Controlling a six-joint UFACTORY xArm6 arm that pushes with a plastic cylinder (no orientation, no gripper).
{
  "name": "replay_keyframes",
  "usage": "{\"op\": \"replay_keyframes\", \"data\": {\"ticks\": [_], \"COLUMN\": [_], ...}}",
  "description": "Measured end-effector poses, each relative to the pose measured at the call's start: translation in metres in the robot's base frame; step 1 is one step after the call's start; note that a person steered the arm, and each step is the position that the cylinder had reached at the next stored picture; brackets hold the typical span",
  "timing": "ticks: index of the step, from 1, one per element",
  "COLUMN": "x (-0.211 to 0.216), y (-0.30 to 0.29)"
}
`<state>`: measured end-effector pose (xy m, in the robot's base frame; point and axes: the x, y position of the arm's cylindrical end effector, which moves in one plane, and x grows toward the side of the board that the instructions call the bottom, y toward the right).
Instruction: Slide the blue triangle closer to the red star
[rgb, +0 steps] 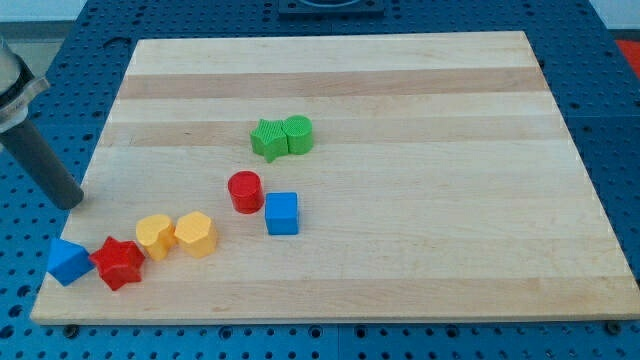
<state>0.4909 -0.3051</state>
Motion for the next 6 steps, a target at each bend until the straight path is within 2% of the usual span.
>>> {"op": "replay_keyframes", "data": {"ticks": [4, 6], "x": [0.066, 0.077], "y": [0.0, 0.0]}}
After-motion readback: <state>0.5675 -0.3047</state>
